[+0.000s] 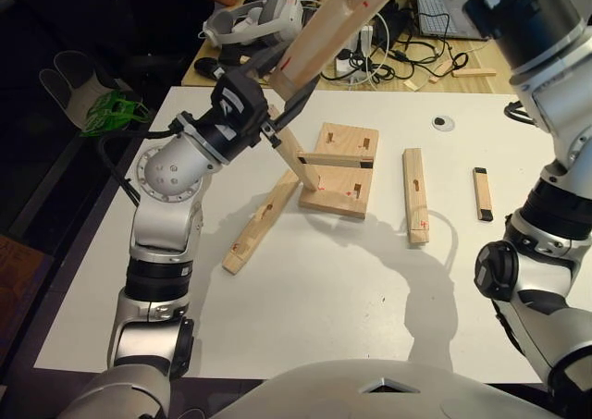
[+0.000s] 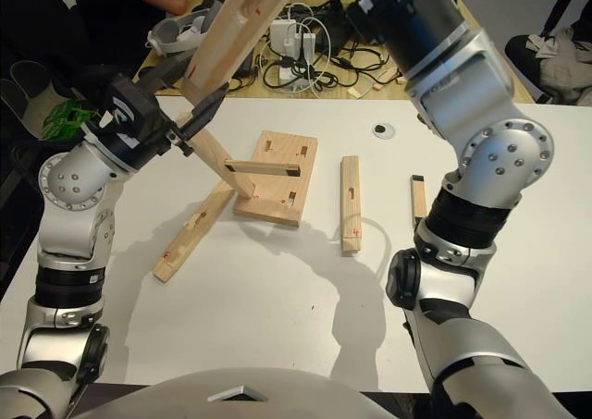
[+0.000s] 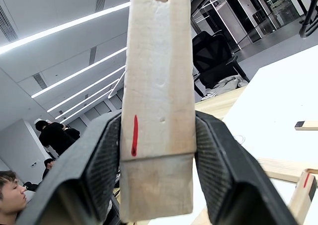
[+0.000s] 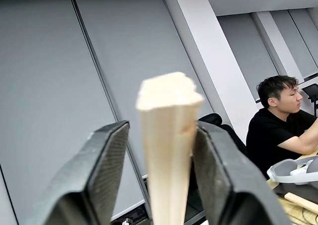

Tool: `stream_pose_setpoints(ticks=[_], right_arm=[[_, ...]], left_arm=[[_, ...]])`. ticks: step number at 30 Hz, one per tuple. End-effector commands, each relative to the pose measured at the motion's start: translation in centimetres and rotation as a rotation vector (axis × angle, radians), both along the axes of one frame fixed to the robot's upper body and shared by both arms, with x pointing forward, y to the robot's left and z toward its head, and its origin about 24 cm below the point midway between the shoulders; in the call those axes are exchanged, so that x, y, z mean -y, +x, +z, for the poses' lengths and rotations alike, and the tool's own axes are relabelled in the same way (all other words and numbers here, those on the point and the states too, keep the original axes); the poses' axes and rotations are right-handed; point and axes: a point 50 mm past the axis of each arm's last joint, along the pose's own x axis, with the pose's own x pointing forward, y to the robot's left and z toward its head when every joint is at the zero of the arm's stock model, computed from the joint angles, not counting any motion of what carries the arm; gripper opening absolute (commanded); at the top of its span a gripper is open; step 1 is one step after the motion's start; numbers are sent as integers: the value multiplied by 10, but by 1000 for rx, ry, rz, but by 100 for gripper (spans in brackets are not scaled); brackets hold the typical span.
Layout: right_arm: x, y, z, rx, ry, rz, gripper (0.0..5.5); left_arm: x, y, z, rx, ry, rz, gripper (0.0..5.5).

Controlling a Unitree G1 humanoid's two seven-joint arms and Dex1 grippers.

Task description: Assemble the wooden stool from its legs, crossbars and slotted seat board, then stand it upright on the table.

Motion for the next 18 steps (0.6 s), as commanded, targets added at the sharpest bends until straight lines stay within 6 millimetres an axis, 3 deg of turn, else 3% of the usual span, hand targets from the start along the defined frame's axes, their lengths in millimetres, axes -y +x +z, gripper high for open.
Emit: stream_pose_setpoints(ticks=[1, 4, 8, 9, 13, 18], right_arm=[[5, 1, -8, -33, 1, 12, 155], [5, 1, -12, -46, 5, 15, 110], [4, 0, -13, -48, 15, 9, 105], [4, 1, -12, -47, 20, 3, 105], [6, 3, -7, -32, 79, -66, 103], [25, 14, 2, -32, 188, -272, 102]], left_arm=[[2, -2, -2, 23, 45, -18, 205], [4, -3, -2, 36, 57, -26, 205], [8, -3, -2, 53, 55, -29, 205], [8, -2, 0, 65, 49, -21, 242], [3, 5, 14, 134, -9, 60, 300], [-22, 17, 52, 286, -138, 251, 372]])
